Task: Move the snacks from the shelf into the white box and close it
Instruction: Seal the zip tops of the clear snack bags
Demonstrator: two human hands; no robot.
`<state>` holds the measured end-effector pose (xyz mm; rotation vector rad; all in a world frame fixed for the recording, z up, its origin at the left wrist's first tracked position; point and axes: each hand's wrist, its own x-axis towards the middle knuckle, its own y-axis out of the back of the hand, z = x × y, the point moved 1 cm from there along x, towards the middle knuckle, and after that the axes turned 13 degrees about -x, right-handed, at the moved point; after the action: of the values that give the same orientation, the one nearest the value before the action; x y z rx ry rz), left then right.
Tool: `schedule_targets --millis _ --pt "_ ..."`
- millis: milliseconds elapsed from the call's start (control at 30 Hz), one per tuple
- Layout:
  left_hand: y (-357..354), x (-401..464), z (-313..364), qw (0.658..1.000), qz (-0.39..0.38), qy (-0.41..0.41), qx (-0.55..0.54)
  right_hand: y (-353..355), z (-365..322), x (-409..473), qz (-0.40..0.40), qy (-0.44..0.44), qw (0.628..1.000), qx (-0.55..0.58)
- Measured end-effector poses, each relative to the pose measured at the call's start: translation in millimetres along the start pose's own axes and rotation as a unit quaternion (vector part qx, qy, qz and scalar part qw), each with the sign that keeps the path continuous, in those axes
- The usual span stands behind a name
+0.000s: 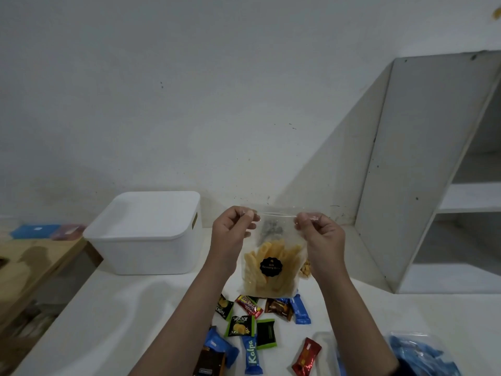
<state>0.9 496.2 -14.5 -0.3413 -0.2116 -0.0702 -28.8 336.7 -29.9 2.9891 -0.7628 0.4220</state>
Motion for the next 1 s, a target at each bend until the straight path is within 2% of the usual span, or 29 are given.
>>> schedule_targets --millis 200,400,467,533,600,700,767,1000 --pt "-8.4 -7.1 2.7 0.999 -0.047 0.021 0.015 5.7 -0.4 -4.9 -0.001 -0.020 1.000 0.000" --pt "-11.1 -11.0 5.0 0.999 -0.027 -0.020 0.010 7.5 -4.4 -8.3 -0.021 -0.040 0.998 0.035" --pt "-10.4 -12.1 6.0 0.999 -0.029 -0.034 0.022 8.1 -6.8 -8.6 -0.025 -0.032 0.999 0.012" --pt "-8.5 -12.8 5.6 0.998 -0.034 -0.044 0.032 10.3 -10.3 -7.5 -0.030 0.009 0.996 -0.079" --pt "-5.3 -12.8 3.9 0.996 -0.044 -0.057 0.054 13.2 -18.1 -7.0 -0.054 0.095 0.969 -0.220" --pt "-2.2 -13.0 1.0 0.991 -0.059 -0.067 0.100 12.3 -29.3 -6.5 -0.120 0.202 0.900 -0.368" --pt "-0.7 -12.7 0.3 0.987 -0.063 -0.072 0.126 11.0 -34.8 -6.3 -0.143 0.210 0.877 -0.408" --pt "0.3 -13.7 -0.5 0.984 -0.091 -0.072 0.137 4.6 -40.0 -8.0 -0.202 0.201 0.854 -0.435"
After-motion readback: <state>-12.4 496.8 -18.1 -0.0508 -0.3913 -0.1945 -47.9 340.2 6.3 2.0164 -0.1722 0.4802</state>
